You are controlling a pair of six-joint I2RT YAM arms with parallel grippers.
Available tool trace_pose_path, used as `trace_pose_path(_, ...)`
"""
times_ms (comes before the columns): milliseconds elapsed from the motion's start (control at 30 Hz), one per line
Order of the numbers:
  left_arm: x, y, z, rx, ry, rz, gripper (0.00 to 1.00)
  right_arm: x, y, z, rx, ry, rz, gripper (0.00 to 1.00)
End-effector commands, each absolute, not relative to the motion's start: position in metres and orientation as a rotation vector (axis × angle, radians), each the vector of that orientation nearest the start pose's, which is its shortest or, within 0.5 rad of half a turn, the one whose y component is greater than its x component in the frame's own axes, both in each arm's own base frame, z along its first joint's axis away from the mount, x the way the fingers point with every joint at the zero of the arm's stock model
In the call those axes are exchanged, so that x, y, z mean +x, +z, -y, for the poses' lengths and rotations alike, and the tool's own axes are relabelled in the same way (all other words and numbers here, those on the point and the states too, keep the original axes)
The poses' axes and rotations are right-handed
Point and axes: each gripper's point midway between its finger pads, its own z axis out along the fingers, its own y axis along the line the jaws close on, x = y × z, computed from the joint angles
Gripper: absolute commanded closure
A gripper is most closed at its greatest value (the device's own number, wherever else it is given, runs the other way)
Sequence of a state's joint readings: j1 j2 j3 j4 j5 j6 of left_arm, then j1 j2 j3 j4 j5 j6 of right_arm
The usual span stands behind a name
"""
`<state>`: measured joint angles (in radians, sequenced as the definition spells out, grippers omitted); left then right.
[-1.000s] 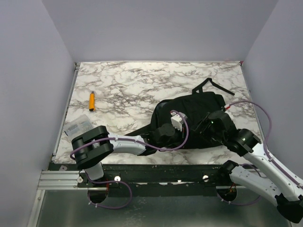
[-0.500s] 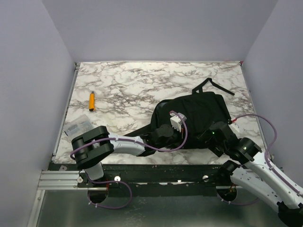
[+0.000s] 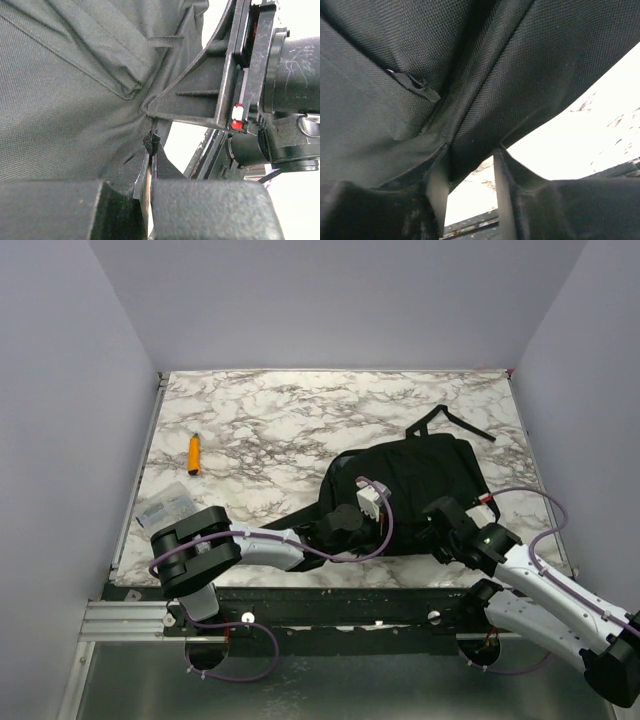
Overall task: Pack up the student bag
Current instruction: Zip the student bag at the center of the board.
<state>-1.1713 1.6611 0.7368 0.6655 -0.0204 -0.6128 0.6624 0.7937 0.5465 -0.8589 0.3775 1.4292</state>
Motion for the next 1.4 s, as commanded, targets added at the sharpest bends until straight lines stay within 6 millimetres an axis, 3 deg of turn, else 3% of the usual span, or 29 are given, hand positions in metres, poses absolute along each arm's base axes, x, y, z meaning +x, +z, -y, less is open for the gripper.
trace_pose_path(0, 0.163, 0.134, 0.44, 0.524, -1.271, -1.908, 1.0, 0.182, 0.06, -0.079, 1.134, 0.176, -2.22, 0.7)
trace_pose_path(300, 0.181, 0.117, 0.414, 0.388, -1.285, -2.01, 1.0, 0.178, 0.053, -0.064, 1.091, 0.057, -2.225, 0.99)
trace_pose_path(533, 0.22, 0.117, 0.369, 0.209, -1.239, -2.035, 1.0, 0.191, 0.058, -0.043, 1.032, -0.134, -2.238, 1.0)
trace_pose_path(700, 0.242, 0.121, 0.336, 0.123, -1.142, -2.014, 1.0, 0.217, 0.072, -0.013, 1.03, -0.197, -2.202, 1.0)
trace_pose_path(800, 0.25, 0.13, 0.335, 0.13, -1.136, -2.003, 1.0, 0.238, 0.072, 0.003, 1.046, -0.165, -2.23, 1.0)
trace_pose_path(933, 0.252, 0.146, 0.358, 0.167, -1.22, -2.016, 1.0, 0.266, 0.086, 0.029, 0.969, -0.285, -2.242, 0.99)
trace_pose_path(967, 0.252, 0.151, 0.363, 0.171, -1.246, -2.013, 1.0, 0.274, 0.093, 0.029, 0.925, -0.292, -2.258, 0.93)
trace_pose_path(1033, 0.252, 0.157, 0.372, 0.177, -1.288, -2.016, 1.0, 0.281, 0.101, 0.023, 0.858, -0.286, -2.321, 0.67)
trace_pose_path(1100, 0.25, 0.162, 0.381, 0.19, -1.322, -2.019, 1.0, 0.277, 0.101, 0.007, 0.815, -0.192, -2.406, 0.46)
trace_pose_path(1133, 0.249, 0.162, 0.385, 0.194, -1.338, -2.025, 1.0, 0.273, 0.099, -0.008, 0.793, -0.093, -2.461, 0.4)
trace_pose_path(1267, 0.233, 0.167, 0.406, 0.25, -1.419, -2.049, 1.0, 0.239, 0.096, -0.069, 0.849, 0.366, -2.558, 0.34)
trace_pose_path(1367, 0.215, 0.165, 0.423, 0.3, -1.471, -2.075, 1.0, 0.222, 0.106, -0.094, 1.003, 0.604, -2.501, 0.34)
